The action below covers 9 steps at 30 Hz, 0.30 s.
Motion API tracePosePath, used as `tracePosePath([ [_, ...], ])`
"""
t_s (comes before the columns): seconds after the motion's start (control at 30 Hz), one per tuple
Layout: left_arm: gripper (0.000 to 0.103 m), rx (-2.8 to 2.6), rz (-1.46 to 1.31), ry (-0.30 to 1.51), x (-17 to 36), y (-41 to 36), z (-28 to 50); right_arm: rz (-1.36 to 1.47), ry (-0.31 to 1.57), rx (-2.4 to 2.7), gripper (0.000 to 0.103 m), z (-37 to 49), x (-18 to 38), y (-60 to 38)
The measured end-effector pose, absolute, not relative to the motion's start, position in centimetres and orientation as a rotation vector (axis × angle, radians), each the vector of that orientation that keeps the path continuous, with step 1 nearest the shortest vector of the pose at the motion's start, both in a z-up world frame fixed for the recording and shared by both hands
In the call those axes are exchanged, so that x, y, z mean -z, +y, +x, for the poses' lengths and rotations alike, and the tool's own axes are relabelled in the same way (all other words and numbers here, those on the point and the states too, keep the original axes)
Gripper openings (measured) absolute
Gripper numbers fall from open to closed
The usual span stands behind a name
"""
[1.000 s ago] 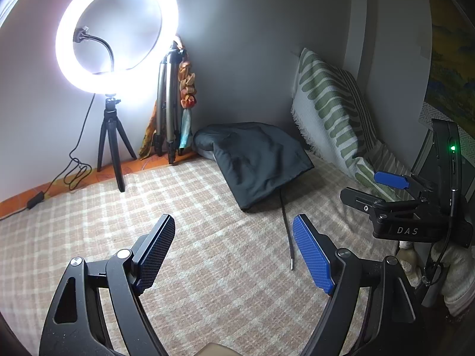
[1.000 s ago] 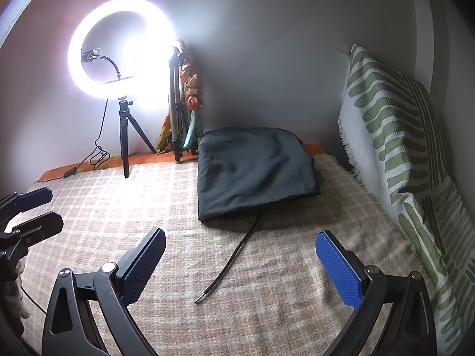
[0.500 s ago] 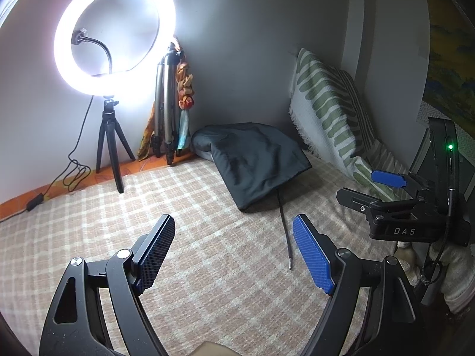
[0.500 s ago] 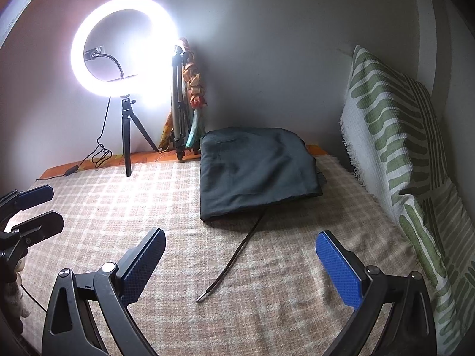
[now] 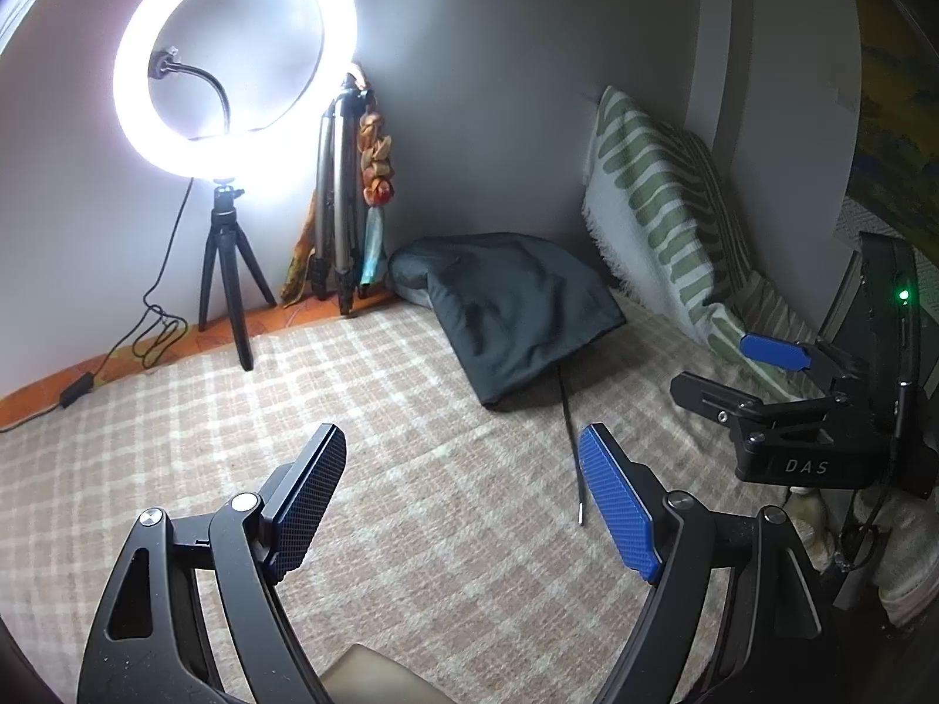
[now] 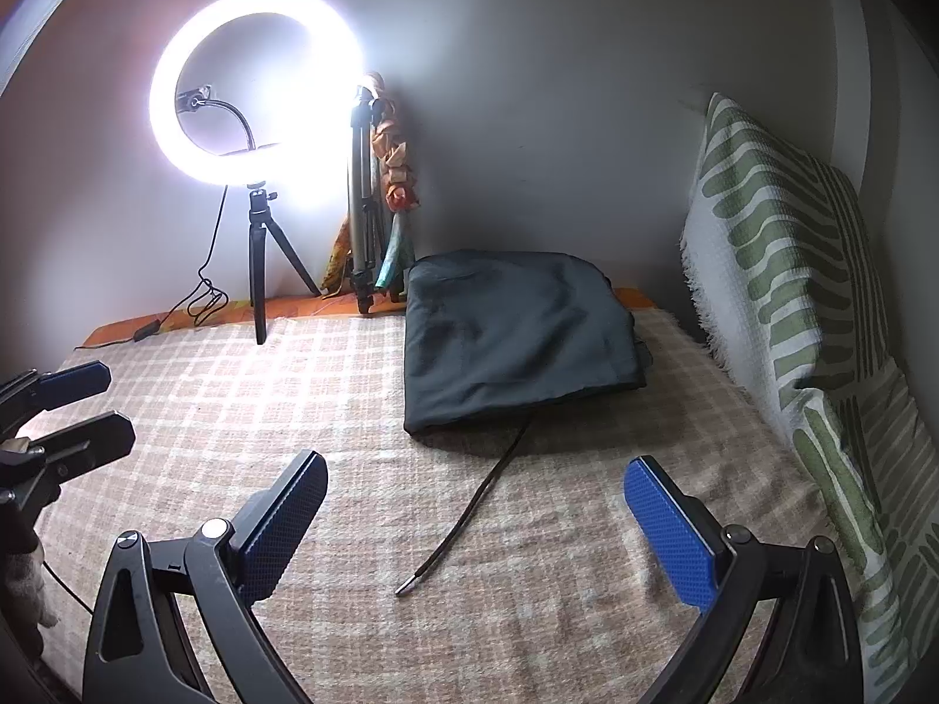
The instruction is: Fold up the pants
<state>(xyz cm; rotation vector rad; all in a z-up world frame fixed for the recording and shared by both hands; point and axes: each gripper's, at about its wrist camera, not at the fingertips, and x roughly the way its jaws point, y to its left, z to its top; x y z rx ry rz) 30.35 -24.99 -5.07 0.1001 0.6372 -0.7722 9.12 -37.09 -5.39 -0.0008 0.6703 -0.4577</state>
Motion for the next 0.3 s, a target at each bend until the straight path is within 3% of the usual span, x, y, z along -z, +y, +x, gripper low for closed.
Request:
tracePosePath([
  [0.3, 0.082, 0.780, 0.083, 0.637, 5.06, -24.74, 30.41, 0.001, 0.679, 0.450, 0.103, 9.21, 5.75, -36.89],
])
